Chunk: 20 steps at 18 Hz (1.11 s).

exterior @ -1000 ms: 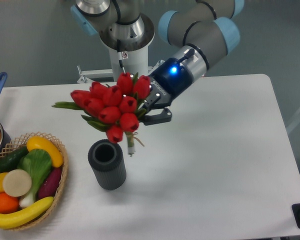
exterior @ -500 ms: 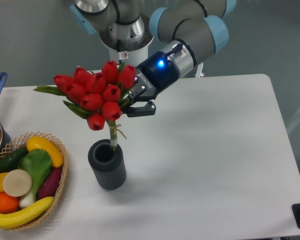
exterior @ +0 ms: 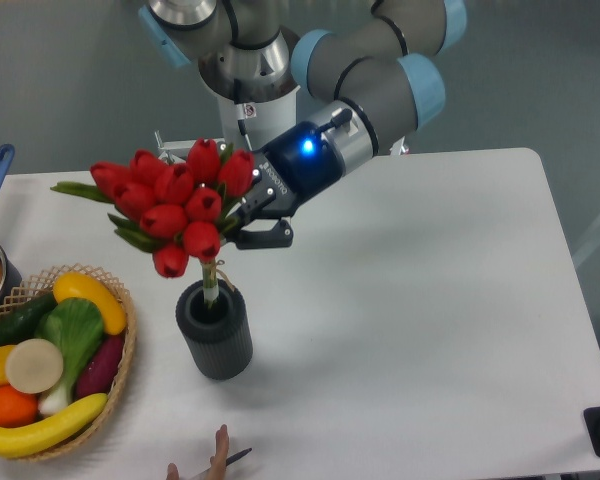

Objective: Insert the flowers into the vase
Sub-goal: 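Lower the tulip stems down into the grey vase opening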

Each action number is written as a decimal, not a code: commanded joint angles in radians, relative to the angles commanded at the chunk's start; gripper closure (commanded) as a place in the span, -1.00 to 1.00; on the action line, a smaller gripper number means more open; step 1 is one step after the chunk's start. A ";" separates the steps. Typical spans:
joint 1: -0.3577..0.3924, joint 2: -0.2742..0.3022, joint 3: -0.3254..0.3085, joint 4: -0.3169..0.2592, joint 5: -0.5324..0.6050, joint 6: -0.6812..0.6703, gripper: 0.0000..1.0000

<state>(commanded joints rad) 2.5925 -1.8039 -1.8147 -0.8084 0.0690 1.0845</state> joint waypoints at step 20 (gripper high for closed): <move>-0.002 -0.106 -0.126 0.009 0.057 0.153 0.47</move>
<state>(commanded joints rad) 2.5909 -1.9098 -1.9404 -0.7992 0.1257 1.2379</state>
